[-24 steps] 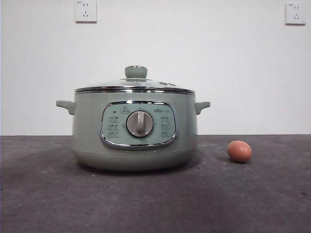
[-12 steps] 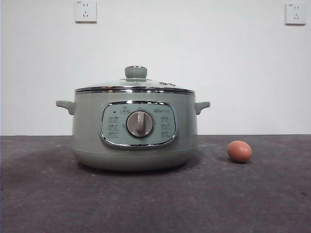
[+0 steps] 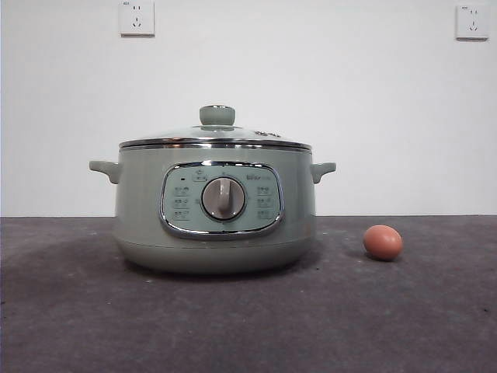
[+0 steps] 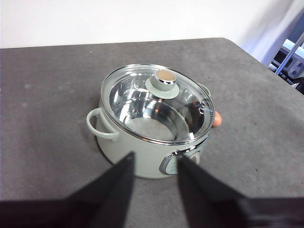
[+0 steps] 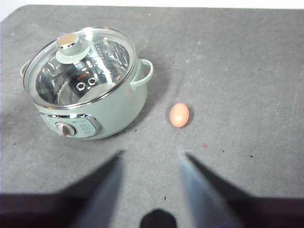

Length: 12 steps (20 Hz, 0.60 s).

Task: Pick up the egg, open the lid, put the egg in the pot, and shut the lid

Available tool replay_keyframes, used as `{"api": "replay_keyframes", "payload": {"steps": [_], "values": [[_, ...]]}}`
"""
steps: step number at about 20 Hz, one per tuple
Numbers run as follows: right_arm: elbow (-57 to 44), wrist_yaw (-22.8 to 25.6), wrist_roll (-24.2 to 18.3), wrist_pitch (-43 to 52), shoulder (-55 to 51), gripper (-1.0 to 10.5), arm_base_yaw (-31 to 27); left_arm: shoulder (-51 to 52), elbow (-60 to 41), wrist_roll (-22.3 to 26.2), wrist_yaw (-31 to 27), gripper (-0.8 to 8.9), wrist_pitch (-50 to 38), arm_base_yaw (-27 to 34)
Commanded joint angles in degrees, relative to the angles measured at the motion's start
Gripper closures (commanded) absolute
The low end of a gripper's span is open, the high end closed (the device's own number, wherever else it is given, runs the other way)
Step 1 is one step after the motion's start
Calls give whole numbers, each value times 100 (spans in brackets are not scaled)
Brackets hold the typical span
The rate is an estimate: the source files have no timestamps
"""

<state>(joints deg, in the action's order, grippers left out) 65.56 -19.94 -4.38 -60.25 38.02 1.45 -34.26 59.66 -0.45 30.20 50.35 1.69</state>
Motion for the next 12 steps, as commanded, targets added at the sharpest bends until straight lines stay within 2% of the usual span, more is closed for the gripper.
{"api": "replay_keyframes", "payload": {"steps": [1, 6, 9, 12], "values": [[20, -26, -28, 22, 9, 368, 2, -68, 24, 68, 28, 181, -17, -31], [22, -24, -26, 39, 59, 371, 2, -444, 83, 68, 37, 182, -219, -96], [22, -37, -20, 52, 238, 371, 4, -942, 372, 74, 26, 183, -393, -361], [22, -289, -17, 66, 468, 379, 2, -1711, 883, 92, 24, 184, -570, -706]]}}
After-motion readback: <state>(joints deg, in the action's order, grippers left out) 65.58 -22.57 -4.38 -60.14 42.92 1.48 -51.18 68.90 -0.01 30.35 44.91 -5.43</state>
